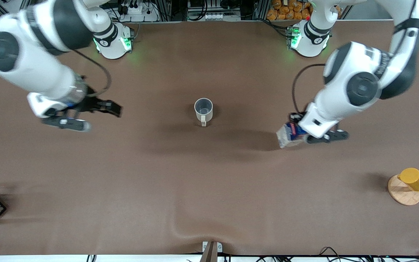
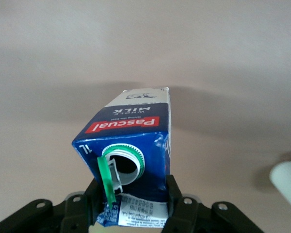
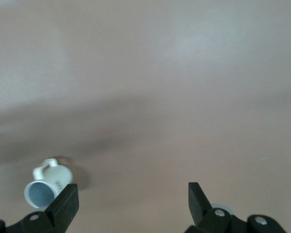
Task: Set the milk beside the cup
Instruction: 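Release the mug and withdraw the right gripper while the left gripper carries the carton, then move the milk carton beside the mug with the left gripper and lower it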
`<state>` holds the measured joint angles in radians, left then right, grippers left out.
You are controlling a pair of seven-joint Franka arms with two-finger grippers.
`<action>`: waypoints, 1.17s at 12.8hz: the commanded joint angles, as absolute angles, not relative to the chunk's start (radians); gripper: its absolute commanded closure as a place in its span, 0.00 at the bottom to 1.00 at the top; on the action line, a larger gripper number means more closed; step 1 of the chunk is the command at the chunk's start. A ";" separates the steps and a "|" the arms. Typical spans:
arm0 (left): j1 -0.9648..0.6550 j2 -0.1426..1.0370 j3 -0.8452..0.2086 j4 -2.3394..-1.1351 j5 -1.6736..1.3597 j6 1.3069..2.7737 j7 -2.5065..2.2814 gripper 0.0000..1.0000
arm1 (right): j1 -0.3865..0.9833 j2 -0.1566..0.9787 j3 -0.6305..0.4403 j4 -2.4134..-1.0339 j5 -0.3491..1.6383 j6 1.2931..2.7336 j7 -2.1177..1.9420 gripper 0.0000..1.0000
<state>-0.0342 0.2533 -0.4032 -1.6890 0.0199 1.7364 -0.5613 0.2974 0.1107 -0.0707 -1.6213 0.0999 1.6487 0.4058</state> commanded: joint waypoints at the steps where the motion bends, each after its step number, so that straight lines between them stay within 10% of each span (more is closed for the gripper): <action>1: -0.060 0.252 -0.532 -1.674 0.021 1.674 -0.730 0.56 | 0.161 0.038 -0.051 -1.594 0.069 1.524 0.307 0.00; 15: -0.528 0.440 -0.580 -1.614 0.032 1.707 -1.143 0.54 | 0.057 0.066 -0.043 -1.397 0.015 1.434 0.064 0.00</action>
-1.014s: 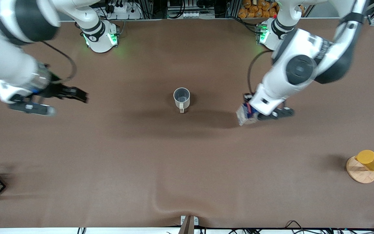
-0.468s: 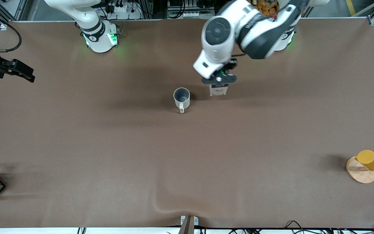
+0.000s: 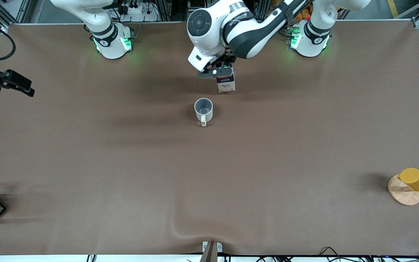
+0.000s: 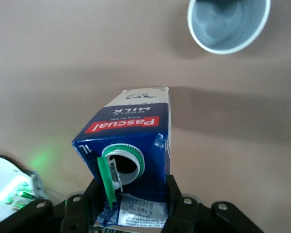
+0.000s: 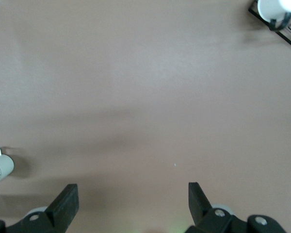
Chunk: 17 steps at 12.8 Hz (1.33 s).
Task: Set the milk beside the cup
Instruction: 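Move the milk carton beside the mug with the left gripper and lower it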
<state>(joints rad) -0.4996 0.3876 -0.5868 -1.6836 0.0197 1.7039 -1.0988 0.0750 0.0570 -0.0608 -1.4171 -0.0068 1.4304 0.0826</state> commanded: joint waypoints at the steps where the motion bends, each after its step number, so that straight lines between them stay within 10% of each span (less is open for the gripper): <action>1: -0.540 0.460 -0.580 -1.589 0.035 1.707 -1.153 0.54 | 0.054 0.066 -0.043 -1.394 0.017 1.436 0.064 0.00; 11: -0.592 0.549 -0.577 -1.559 0.115 1.884 -1.163 0.52 | -0.020 0.057 -0.038 -1.396 0.020 1.405 -0.022 0.00; 13: -0.592 0.557 -0.577 -1.559 0.130 1.885 -1.163 0.44 | -0.003 0.061 -0.038 -1.396 0.018 1.426 0.028 0.00; 15: -0.591 0.561 -0.577 -1.559 0.133 1.885 -1.161 0.00 | -0.006 0.060 -0.040 -1.396 0.018 1.428 0.028 0.00; 17: -0.584 0.552 -0.577 -1.559 0.133 1.885 -1.167 0.00 | -0.009 0.060 -0.041 -1.394 0.018 1.425 0.028 0.00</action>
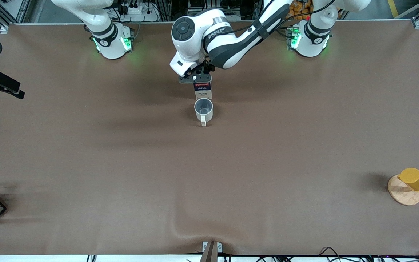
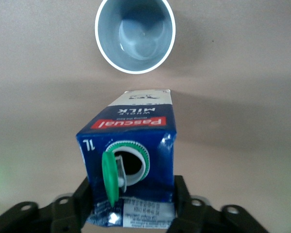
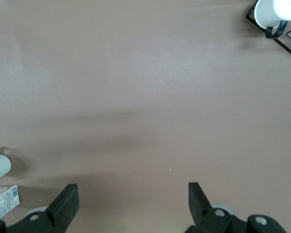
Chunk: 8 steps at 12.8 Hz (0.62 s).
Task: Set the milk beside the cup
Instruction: 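Move the milk carton beside the mug with the left gripper and lower it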
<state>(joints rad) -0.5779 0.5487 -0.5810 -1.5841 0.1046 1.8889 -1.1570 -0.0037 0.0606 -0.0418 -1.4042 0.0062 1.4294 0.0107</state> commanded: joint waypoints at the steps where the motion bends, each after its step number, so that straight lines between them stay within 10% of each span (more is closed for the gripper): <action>1: -0.580 0.542 -0.577 -1.554 0.133 1.882 -1.169 0.00 | -0.011 0.060 -0.041 -1.394 0.018 1.424 0.026 0.00; 8: -0.419 0.290 -0.575 -1.554 0.132 1.710 -1.161 0.00 | -0.012 0.063 -0.043 -1.394 0.021 1.430 0.015 0.00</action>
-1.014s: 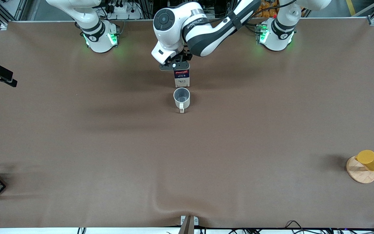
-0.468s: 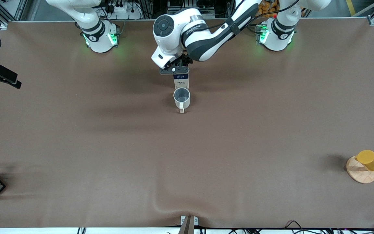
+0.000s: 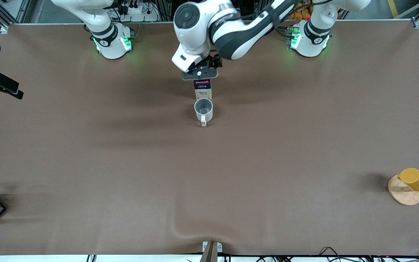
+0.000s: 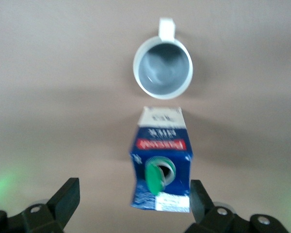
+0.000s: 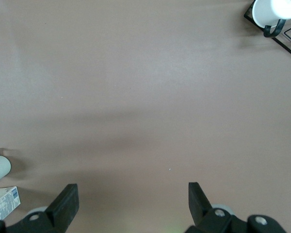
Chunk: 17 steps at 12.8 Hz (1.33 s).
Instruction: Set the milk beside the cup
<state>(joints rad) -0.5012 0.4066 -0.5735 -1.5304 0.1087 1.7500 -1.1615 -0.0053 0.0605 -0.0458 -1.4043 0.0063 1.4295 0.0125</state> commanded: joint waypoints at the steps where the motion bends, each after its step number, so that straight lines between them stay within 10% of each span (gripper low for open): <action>1: -0.363 0.252 -0.575 -1.554 0.133 1.712 -1.157 0.00 | -0.009 0.064 -0.043 -1.394 0.023 1.433 0.015 0.00; 17: 0.385 0.069 -0.577 -1.557 0.114 1.626 -0.362 0.00 | -0.014 0.061 -0.043 -1.396 0.029 1.437 0.014 0.00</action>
<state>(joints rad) 0.3334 0.1228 -0.5618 -1.5463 0.1206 1.6547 -0.4349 -0.0053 0.0619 -0.0463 -1.4046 0.0169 1.4406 0.0123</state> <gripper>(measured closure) 0.000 0.000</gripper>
